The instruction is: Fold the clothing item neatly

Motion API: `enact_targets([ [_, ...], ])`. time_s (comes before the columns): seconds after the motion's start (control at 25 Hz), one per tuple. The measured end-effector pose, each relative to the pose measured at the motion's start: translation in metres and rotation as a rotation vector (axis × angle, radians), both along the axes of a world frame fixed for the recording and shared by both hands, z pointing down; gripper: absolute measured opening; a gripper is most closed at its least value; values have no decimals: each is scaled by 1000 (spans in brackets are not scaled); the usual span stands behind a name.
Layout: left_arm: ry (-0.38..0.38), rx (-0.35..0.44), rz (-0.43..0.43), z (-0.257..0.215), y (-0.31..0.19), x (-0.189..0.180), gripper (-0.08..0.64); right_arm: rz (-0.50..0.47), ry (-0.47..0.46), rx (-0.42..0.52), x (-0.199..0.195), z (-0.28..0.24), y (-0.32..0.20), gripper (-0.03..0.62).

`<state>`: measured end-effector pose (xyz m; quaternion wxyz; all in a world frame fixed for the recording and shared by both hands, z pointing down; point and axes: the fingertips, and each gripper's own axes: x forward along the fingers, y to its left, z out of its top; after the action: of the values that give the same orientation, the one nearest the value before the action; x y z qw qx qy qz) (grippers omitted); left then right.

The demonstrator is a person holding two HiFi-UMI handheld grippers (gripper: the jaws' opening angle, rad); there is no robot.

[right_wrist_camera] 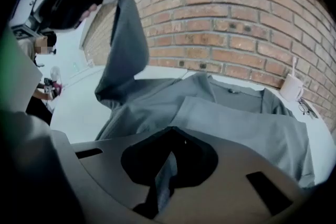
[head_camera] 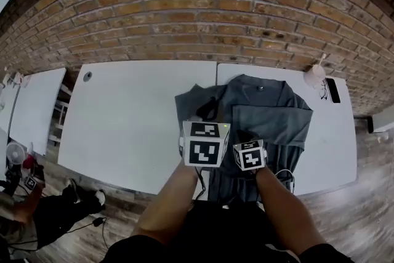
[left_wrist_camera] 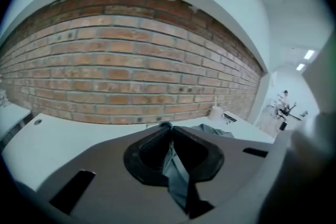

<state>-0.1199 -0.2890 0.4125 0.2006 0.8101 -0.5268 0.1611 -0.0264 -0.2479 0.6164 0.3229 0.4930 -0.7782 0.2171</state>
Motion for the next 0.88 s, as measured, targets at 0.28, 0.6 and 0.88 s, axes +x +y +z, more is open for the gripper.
enact_targets([
  [0.28,-55,-40,234,21,9,142,23,101,-189,147,73,-74,44,2],
  [0.6,-204,-97,359,89,31,267,25,258,-228,145,195,-90,111,2],
  [0.88,-359,-194,368,175,42,317,25,333,-206,94,267,-69,145,2],
])
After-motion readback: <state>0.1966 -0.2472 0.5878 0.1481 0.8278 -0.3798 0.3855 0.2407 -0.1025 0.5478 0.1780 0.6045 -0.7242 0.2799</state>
